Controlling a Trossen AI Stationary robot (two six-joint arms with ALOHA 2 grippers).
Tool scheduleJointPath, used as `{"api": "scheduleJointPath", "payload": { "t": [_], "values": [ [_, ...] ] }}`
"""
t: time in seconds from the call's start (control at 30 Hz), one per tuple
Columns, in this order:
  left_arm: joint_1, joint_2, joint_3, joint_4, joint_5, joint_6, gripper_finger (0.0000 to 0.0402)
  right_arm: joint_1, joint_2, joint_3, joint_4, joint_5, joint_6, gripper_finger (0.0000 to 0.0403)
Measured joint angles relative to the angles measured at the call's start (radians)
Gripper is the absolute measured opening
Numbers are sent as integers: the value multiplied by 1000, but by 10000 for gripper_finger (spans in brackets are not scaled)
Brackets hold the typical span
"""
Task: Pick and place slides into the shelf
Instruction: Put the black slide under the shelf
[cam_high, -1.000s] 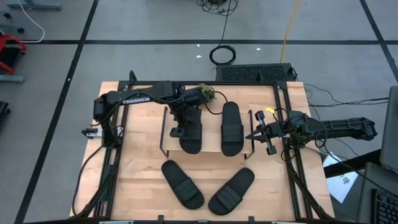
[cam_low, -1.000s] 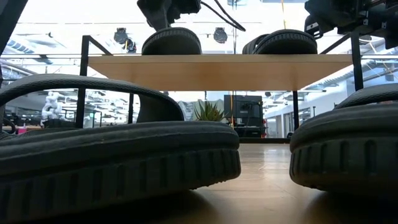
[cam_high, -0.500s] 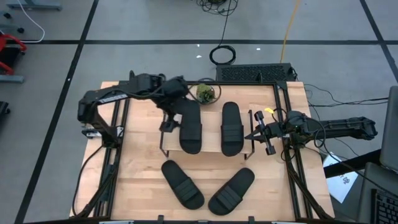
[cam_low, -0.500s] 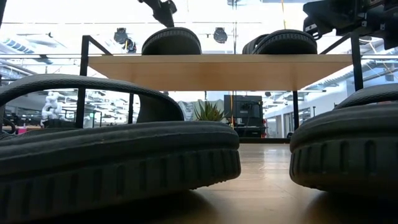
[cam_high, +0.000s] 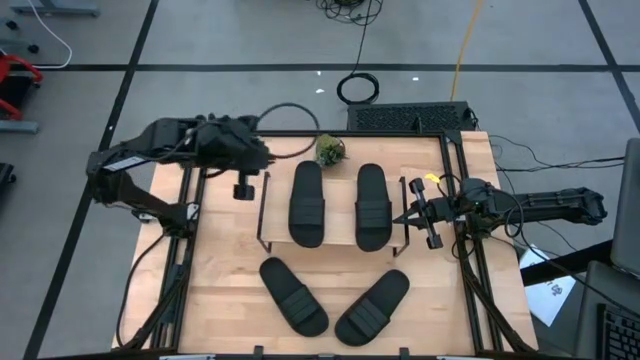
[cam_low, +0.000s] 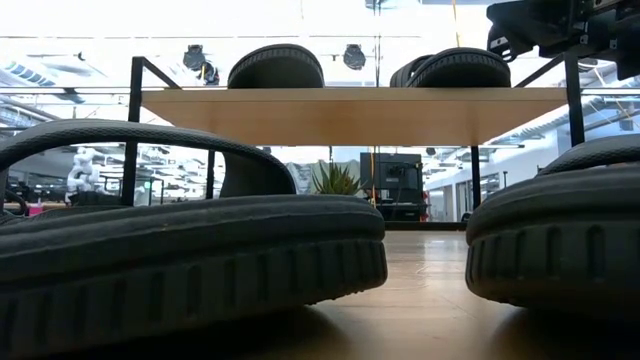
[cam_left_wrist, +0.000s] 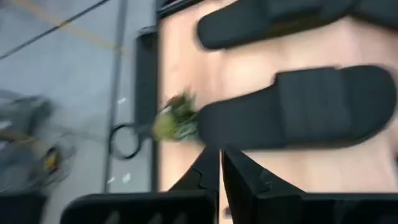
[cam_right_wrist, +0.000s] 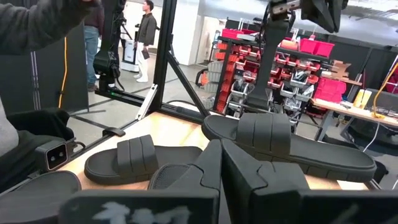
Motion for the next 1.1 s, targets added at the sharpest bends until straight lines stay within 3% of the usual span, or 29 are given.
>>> {"api": "scheduleJointPath", "payload": {
  "t": [0.1,0.2,0.43,0.6,0.73,1.1],
  "values": [
    [-4,-46,-53,-12,-142,-45,3,0,0,0,0,1,0,0],
    [16,-117,-151,23,-167,-87,4,0,0,0,1,1,0,0],
    [42,-389,-515,448,81,-61,1,0,0,0,1,0,1,0],
    [53,-551,-745,822,210,-186,0,0,0,0,1,-1,1,0],
    [28,-626,-901,961,373,-203,0,0,2,0,0,-2,3,0],
    [-143,-721,-1187,1196,378,-163,0,0,3,0,14,-5,3,0]
  ]
}}
